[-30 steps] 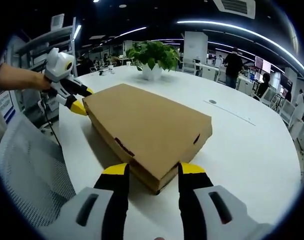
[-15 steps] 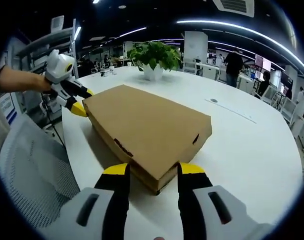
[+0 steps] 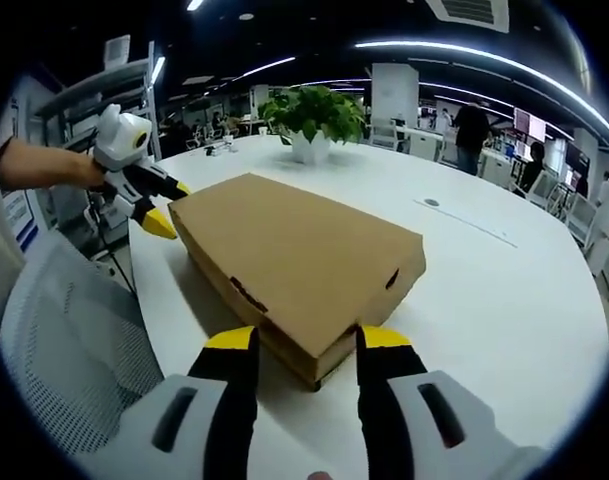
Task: Operate the shoe box by opening the lid, removing the specified soft item, and placing it in the target area until the item is outside and the box remains undamaged.
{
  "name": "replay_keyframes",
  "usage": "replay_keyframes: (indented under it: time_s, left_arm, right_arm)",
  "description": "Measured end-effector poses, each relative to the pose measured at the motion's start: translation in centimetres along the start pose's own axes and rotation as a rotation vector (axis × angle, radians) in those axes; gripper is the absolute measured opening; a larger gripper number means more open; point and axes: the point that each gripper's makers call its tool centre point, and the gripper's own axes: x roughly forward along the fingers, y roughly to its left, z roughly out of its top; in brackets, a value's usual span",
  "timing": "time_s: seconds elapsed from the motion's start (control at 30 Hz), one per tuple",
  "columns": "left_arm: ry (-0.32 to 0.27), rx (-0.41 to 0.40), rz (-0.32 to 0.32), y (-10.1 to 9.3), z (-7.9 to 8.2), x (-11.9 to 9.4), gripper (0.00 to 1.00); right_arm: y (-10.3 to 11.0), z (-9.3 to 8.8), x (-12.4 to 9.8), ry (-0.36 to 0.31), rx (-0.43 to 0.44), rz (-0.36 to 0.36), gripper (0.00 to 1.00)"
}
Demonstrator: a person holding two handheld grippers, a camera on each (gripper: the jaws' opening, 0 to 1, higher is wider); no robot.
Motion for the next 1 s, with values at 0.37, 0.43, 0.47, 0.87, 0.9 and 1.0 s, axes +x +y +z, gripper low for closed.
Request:
replay_keyframes:
  time_s: [0.37,0.43,0.47,0.87,0.9,1.0]
  left_arm:
    - [-0.024,-0.004,0.010,-0.3,0.8,-0.7,0.60]
    - [-0.028,-0.001,0.011,-0.3,1.0,-0.9,0.60]
    - [-0.030,0.002,0.012,-0.3,1.1,-1.0,0.60]
    - [-0.068,0.026,0.030,-0.2,3.1,-2.4,0.62]
    - [-0.075,0.021,0.030,-0.2,3.4,-2.6,0.62]
    - [-0.100,0.019,0.036,0.1,4.3,-3.1,0.61]
  right_arm:
    - [0.2,1.0,-0.8,-0.028,-0.021,0.006,0.38]
    - [0.2,1.3,-1.0,-0.034,-0.028,0.005,0.38]
    - [0.2,1.5,-1.1,-0.038,-0.031,0.004,0.38]
    - [0.2,3.8,-2.2,-0.071,-0.078,-0.005,0.41]
    - [0.1,4.2,-2.3,-0.079,-0.072,-0.007,0.41]
    - [-0.2,5.2,-2.6,-0.098,-0.073,-0.017,0.40]
